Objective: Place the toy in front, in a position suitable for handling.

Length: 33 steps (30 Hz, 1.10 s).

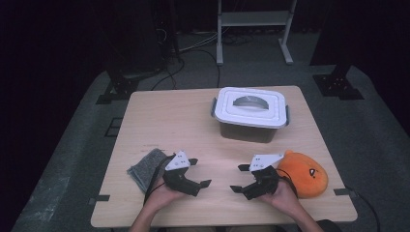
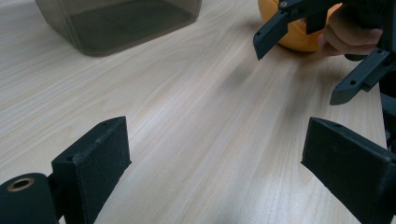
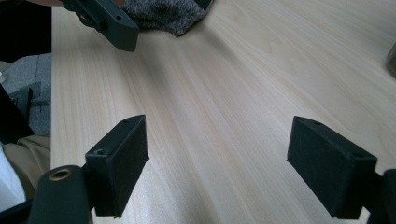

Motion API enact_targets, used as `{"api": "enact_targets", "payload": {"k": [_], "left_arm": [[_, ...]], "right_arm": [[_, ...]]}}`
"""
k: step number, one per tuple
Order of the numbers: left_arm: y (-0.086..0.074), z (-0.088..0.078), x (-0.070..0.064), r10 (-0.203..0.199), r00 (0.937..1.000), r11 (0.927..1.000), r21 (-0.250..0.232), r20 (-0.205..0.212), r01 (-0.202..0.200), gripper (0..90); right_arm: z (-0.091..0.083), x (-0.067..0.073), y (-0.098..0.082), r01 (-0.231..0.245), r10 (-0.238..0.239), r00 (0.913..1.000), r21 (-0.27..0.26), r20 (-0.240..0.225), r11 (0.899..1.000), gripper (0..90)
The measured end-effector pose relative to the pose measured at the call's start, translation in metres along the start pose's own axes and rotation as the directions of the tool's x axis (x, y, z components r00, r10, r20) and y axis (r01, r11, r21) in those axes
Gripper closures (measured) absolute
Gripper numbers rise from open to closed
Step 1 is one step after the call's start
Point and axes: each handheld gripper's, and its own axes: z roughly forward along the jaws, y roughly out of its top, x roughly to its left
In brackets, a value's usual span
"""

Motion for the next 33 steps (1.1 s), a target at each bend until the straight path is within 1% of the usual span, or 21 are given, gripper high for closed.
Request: {"api": "enact_targets", "payload": {"k": [8,9,14,15,20,21,24,26,27,28,29,30,33], "left_arm": [[0.000,0.000,0.001,-0.001,1.0000,1.0000,0.001,-0.002,0.001,6.7],[0.000,0.000,0.000,0.000,1.0000,1.0000,0.001,0.000,0.000,6.7],[-0.001,0.000,0.000,-0.002,1.0000,1.0000,0.000,0.007,0.002,6.7],[-0.001,0.000,0.000,0.001,1.0000,1.0000,0.010,0.005,-0.001,6.7],[-0.001,-0.001,0.000,0.001,1.0000,1.0000,0.005,0.003,-0.001,6.7],[-0.001,-0.001,0.000,-0.002,1.0000,1.0000,0.002,0.003,0.001,6.7],[-0.001,-0.001,0.000,-0.001,1.0000,1.0000,0.004,0.004,0.001,6.7],[-0.001,-0.001,0.000,-0.004,1.0000,1.0000,0.004,0.004,0.004,6.7],[-0.001,0.000,0.000,-0.005,1.0000,1.0000,0.004,0.004,0.005,6.7],[-0.001,0.000,0.000,-0.005,1.0000,1.0000,0.004,0.004,0.005,6.7],[-0.002,0.000,0.001,-0.006,1.0000,1.0000,0.005,0.005,0.006,6.7],[-0.002,0.000,0.001,-0.006,1.0000,1.0000,0.005,0.005,0.006,6.7],[-0.002,0.000,0.000,-0.006,1.0000,1.0000,0.007,0.006,0.006,6.7]], "right_arm": [[-0.005,0.003,0.004,0.013,-0.013,0.9999,-0.018,0.006,1.000,19.1],[-0.006,0.004,0.005,0.015,-0.015,0.9999,-0.026,0.004,1.000,19.1],[-0.008,0.006,0.007,0.018,-0.018,0.9998,-0.035,0.000,0.999,19.1],[-0.010,0.008,0.010,0.029,-0.028,0.9996,-0.037,0.006,0.999,19.1],[-0.016,0.010,0.015,0.028,-0.028,0.9996,-0.057,-0.002,0.998,18.8],[-0.020,0.010,0.018,0.027,-0.028,0.9996,-0.064,-0.010,0.998,18.8],[-0.023,0.009,0.019,0.027,-0.027,0.9996,-0.062,-0.010,0.998,18.8],[-0.028,0.007,0.021,0.022,-0.023,0.9997,-0.063,-0.010,0.998,18.8],[-0.034,0.006,0.022,0.018,-0.019,0.9997,-0.070,-0.012,0.997,18.8],[-0.034,0.006,0.022,0.018,-0.019,0.9997,-0.070,-0.012,0.997,18.8],[-0.039,0.004,0.024,0.016,-0.017,0.9998,-0.073,-0.013,0.997,18.7],[-0.039,0.004,0.024,0.016,-0.017,0.9998,-0.073,-0.013,0.997,18.7],[-0.048,0.003,0.029,0.030,-0.030,0.9995,-0.065,-0.007,0.997,18.3]]}}
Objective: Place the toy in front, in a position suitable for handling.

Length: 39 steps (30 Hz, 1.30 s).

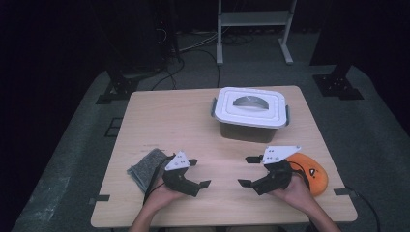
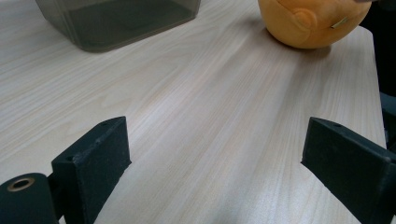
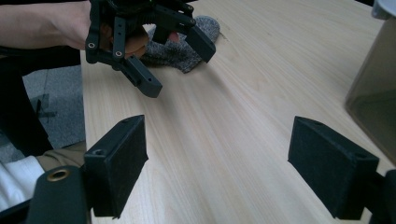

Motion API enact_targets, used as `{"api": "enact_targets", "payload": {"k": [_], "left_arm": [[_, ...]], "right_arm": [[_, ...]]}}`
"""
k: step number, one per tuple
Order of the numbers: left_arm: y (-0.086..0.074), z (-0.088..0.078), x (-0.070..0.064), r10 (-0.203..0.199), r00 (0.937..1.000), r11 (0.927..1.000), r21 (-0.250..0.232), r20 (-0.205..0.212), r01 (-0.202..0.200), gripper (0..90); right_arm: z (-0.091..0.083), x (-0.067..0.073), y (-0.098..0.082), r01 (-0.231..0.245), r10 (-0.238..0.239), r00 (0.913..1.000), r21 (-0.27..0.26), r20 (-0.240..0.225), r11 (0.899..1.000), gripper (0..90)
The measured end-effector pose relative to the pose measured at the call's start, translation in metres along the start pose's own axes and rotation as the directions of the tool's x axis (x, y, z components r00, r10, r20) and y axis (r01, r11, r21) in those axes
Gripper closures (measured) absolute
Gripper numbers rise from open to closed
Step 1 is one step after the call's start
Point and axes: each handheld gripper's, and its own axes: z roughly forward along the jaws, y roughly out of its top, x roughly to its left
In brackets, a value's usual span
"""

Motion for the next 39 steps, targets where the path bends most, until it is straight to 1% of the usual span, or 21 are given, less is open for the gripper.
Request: {"api": "enact_targets", "payload": {"k": [5,11,17,18,26,39], "left_arm": [[0.001,-0.001,-0.001,0.001,1.0000,1.0000,-0.002,0.004,-0.001,6.7],[0.000,-0.001,0.000,0.000,1.0000,1.0000,0.002,0.006,0.000,6.7],[0.000,0.000,-0.002,0.001,0.9999,1.0000,-0.002,0.010,-0.001,6.7],[0.000,0.000,-0.002,0.001,0.9999,1.0000,-0.002,0.011,-0.001,6.7],[0.000,0.000,-0.001,0.001,0.9999,1.0000,0.001,0.014,-0.001,6.7],[0.000,0.001,-0.002,0.003,0.9999,1.0000,0.004,0.017,-0.003,6.7]], "right_arm": [[-0.011,-0.002,0.005,0.008,-0.008,1.0000,0.009,0.006,1.000,18.2],[-0.020,-0.004,0.007,0.004,-0.004,1.0000,0.009,0.009,1.000,18.0],[-0.035,-0.007,0.009,0.001,-0.001,0.9997,0.009,0.024,1.000,17.6],[-0.037,-0.008,0.009,0.004,-0.004,0.9997,0.009,0.025,1.000,17.4],[-0.050,-0.014,0.005,-0.014,0.014,0.9991,0.009,0.041,1.000,17.3],[-0.071,-0.019,-0.002,-0.029,0.028,0.9964,0.010,0.080,1.000,17.1]]}}
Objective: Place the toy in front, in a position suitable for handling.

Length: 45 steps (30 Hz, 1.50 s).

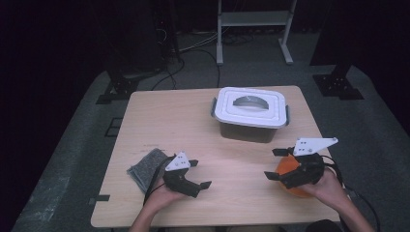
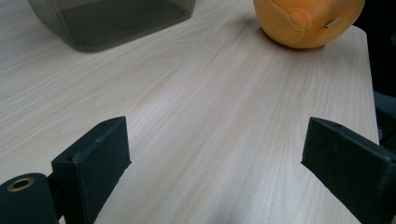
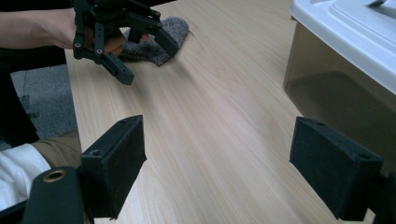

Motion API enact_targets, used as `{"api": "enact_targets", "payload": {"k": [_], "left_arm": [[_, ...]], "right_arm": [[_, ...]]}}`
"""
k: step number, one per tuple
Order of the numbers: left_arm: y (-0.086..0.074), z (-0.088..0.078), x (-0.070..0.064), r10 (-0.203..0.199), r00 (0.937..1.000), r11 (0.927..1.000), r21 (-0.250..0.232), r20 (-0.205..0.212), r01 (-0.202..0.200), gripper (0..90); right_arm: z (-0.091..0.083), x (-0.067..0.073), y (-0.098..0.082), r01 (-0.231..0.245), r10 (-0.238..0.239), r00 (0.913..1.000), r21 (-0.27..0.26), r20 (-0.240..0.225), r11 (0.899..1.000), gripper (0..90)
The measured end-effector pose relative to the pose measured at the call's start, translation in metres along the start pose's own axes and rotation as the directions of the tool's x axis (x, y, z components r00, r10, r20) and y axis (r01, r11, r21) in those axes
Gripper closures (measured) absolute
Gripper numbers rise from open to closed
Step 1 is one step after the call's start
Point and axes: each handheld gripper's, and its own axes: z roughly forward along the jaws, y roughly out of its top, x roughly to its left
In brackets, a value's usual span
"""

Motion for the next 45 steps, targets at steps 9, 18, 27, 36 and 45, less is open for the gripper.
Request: {"api": "enact_targets", "payload": {"k": [9,18,27,36,45], "left_arm": [[0.000,0.001,0.000,-0.001,1.0000,1.0000,0.003,0.005,0.001,6.7],[0.000,0.001,-0.001,0.000,1.0000,1.0000,0.004,0.007,0.000,6.7],[-0.001,0.002,-0.001,0.002,1.0000,1.0000,0.007,0.009,-0.002,6.6],[0.000,0.002,-0.001,0.001,0.9999,1.0000,0.008,0.012,-0.001,6.6],[-0.001,0.003,-0.002,0.004,0.9999,0.9999,0.014,0.014,-0.004,6.6]], "right_arm": [[-0.012,-0.005,-0.006,-0.005,0.005,0.9996,0.001,0.028,1.000,16.6],[-0.023,-0.011,-0.013,-0.018,0.018,0.9983,0.002,0.055,1.000,16.3],[-0.032,-0.016,-0.023,-0.037,0.036,0.9958,0.010,0.084,0.999,16.3],[-0.039,-0.021,-0.032,-0.051,0.050,0.9930,0.006,0.107,0.999,16.3],[-0.044,-0.027,-0.046,-0.076,0.073,0.9880,0.019,0.136,0.997,16.3]]}}
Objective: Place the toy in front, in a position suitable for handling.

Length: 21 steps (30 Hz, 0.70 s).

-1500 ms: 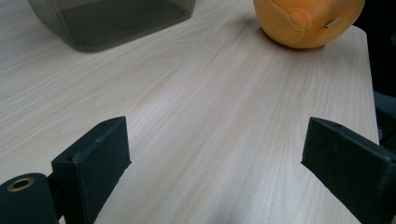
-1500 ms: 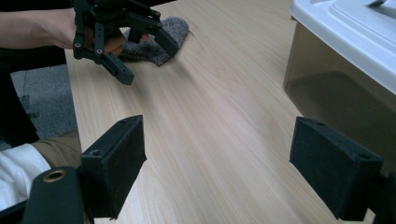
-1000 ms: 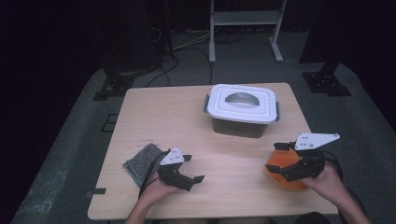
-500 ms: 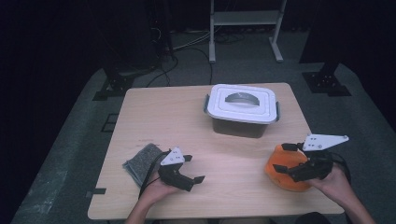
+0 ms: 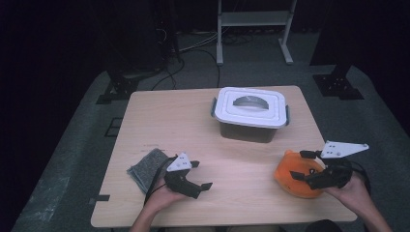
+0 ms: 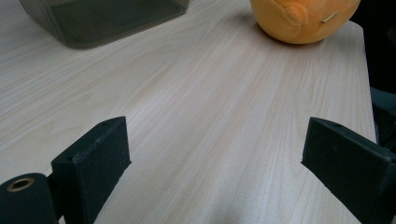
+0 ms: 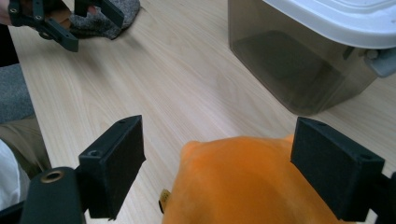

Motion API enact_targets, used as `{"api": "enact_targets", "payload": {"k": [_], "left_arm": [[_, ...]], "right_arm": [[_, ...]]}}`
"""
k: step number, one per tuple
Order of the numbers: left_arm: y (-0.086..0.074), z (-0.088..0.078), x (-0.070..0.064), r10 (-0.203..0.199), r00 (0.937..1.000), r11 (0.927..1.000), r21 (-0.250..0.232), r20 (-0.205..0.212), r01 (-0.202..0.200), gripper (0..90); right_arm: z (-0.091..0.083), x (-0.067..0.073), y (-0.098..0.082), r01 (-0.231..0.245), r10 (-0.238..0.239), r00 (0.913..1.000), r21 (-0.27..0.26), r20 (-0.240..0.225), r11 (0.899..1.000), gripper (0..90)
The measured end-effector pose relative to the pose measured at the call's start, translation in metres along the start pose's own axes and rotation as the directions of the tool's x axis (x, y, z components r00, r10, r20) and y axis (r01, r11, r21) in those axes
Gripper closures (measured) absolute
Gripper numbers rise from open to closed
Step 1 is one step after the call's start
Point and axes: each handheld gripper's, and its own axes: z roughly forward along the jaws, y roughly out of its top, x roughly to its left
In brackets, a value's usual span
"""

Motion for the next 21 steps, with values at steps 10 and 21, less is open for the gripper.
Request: {"api": "enact_targets", "payload": {"k": [10,21], "left_arm": [[0.000,0.000,-0.001,-0.001,1.0000,1.0000,-0.004,-0.001,0.001,5.6],[0.000,0.001,-0.001,0.006,1.0000,1.0000,0.003,0.001,-0.006,5.6]], "right_arm": [[0.000,-0.007,-0.012,-0.015,0.015,0.9996,0.003,0.023,1.000,16.3],[0.007,-0.012,-0.028,-0.033,0.033,0.9988,0.020,0.035,0.999,16.4]]}}
